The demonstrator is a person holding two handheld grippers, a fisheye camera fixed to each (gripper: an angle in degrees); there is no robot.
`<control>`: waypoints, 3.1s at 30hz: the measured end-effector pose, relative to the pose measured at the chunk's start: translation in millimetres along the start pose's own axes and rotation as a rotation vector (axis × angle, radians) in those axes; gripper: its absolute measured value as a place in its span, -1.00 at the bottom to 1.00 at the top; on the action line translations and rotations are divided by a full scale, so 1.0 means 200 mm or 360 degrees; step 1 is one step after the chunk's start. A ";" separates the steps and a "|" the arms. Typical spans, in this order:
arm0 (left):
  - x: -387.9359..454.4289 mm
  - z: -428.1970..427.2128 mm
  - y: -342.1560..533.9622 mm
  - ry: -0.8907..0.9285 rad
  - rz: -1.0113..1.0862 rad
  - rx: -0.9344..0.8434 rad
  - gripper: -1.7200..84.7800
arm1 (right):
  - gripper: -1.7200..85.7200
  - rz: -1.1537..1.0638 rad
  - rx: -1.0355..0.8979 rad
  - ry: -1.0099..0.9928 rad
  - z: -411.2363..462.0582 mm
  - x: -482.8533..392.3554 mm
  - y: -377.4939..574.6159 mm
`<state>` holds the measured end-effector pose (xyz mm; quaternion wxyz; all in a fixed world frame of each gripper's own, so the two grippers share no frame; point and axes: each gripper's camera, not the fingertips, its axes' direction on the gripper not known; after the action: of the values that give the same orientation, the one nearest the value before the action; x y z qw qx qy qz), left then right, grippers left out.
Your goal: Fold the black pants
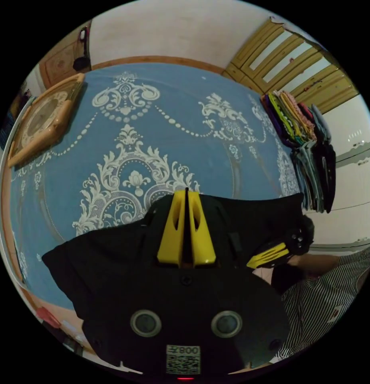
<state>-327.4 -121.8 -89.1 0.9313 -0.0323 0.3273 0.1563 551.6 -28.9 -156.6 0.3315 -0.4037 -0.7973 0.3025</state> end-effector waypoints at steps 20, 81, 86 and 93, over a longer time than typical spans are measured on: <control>0.11 0.12 0.01 0.0088 -0.0254 0.0264 -0.93 | -0.95 0.0122 0.0009 -0.0029 -0.01 -0.09 0.17; 2.16 0.51 -0.12 0.0732 0.1351 -0.0276 -0.90 | -0.80 0.0628 0.1769 -0.0243 -1.05 -0.61 1.59; 1.65 0.28 0.01 0.0882 0.1193 -0.0114 -0.90 | -0.81 0.0363 0.1558 -0.0272 -0.98 -0.87 1.11; 0.88 0.16 0.26 0.0901 0.0849 -0.0002 -0.89 | -0.80 0.0200 0.1151 -0.0342 -0.69 -1.13 0.36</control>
<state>-195.5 -19.6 -170.5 0.7308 0.0114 0.5682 0.3780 791.8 -154.1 -192.6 0.3481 -0.2746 -0.6429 0.6246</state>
